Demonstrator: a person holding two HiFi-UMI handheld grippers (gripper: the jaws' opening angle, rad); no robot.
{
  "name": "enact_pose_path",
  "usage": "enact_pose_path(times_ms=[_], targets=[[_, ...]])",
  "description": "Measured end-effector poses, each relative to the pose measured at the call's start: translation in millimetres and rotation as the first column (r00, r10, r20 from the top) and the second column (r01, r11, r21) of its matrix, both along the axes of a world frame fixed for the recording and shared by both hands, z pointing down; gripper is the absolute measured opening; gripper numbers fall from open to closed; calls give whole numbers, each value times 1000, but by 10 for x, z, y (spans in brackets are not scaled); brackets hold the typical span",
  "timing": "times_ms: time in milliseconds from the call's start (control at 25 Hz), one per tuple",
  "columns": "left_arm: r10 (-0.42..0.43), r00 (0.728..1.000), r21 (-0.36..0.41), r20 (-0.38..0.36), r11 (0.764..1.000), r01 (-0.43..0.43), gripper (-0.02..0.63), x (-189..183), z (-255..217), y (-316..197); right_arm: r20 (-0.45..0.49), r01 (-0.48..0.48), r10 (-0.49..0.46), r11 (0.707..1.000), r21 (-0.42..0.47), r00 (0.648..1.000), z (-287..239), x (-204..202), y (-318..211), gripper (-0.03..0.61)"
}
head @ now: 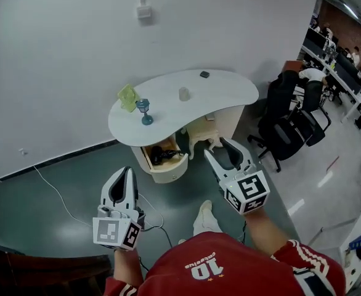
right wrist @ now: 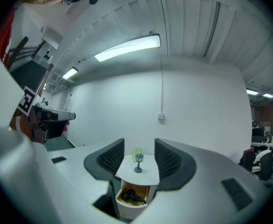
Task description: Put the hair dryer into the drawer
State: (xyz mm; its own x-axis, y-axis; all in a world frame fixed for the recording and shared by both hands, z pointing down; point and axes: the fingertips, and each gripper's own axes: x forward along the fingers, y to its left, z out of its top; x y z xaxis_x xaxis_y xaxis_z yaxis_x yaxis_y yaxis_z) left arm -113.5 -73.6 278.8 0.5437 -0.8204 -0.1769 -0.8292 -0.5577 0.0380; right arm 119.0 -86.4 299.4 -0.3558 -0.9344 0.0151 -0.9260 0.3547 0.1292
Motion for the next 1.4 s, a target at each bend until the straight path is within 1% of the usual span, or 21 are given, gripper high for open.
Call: enact_pose_path(times_ms=[200, 360, 560, 640, 720, 880, 960, 1120, 1400], targets=[[22, 1000, 59, 4, 998, -23, 0, 134, -109, 90, 26, 39, -40, 998, 59, 999, -159, -34, 247, 127], [59, 998, 81, 2, 995, -59, 0, 227, -124, 96, 34, 44, -46, 997, 58, 998, -173, -34, 316, 70], [113, 994, 83, 0, 990, -112, 0, 415, -158, 56, 83, 56, -60, 997, 48, 995, -195, 57, 315, 6], [137, 991, 80, 6, 987, -137, 0, 481, -196, 62, 102, 48, -53, 998, 44, 993, -209, 90, 298, 6], [142, 990, 84, 25, 986, -144, 0, 512, -231, 70, 117, 55, -60, 997, 48, 991, -242, 74, 289, 5], [144, 988, 104, 50, 983, -148, 0, 552, -287, 131, 96, 48, -56, 996, 79, 994, -325, 60, 323, 5], [141, 989, 104, 54, 984, -146, 0, 554, -298, 160, 105, 38, -46, 996, 80, 993, -351, 77, 333, 5], [123, 991, 93, 56, 987, -128, 0, 503, -236, 201, 133, 41, -48, 998, 56, 990, -315, 87, 353, 5], [104, 993, 59, 47, 992, -107, 0, 356, -48, 272, 126, 57, -58, 998, 11, 990, -181, -12, 386, 4]])
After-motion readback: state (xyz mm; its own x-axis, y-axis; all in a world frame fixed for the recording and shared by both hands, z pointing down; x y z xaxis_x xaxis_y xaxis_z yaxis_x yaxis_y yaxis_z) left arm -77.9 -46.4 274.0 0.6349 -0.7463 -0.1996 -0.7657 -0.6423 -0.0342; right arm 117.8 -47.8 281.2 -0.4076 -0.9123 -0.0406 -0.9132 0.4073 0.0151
